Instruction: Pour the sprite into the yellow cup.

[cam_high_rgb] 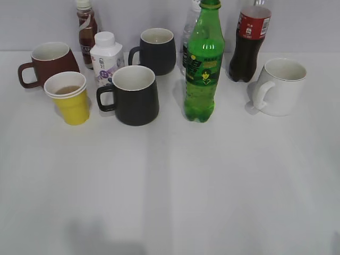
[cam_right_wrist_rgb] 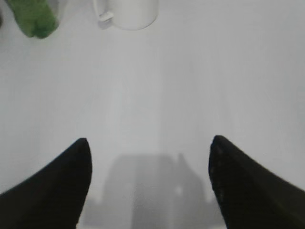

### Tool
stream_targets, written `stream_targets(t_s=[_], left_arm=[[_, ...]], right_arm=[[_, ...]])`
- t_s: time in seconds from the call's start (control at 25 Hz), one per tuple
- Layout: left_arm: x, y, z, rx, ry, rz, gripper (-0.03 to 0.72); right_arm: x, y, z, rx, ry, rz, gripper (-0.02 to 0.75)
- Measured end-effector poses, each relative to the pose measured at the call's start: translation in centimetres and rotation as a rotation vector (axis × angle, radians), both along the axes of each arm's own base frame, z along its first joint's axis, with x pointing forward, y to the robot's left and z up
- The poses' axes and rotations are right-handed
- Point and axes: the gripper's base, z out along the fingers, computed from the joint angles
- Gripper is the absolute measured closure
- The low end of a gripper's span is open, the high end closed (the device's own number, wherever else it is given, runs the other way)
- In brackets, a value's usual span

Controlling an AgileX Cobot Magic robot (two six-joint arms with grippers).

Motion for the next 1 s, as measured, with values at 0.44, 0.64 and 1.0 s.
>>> stream_targets(t_s=[0.44, 0.64, 1.0], left_arm=[[0.00, 0.01, 0.00, 0.001, 0.000, -0.016, 0.190], [0.00, 0.01, 0.00, 0.001, 0.000, -0.016, 0.190], [0.00, 0.01, 0.00, 0.001, 0.000, -0.016, 0.190]], right_arm=[[-0.07, 0.03, 0.03, 0.003, -0.010, 0.001, 0.167], [-0.07, 0.04, 0.04, 0.004, -0.011, 0.002, 0.167], [-0.06, 0.04, 0.05, 0.005, -0.012, 0.001, 0.167]])
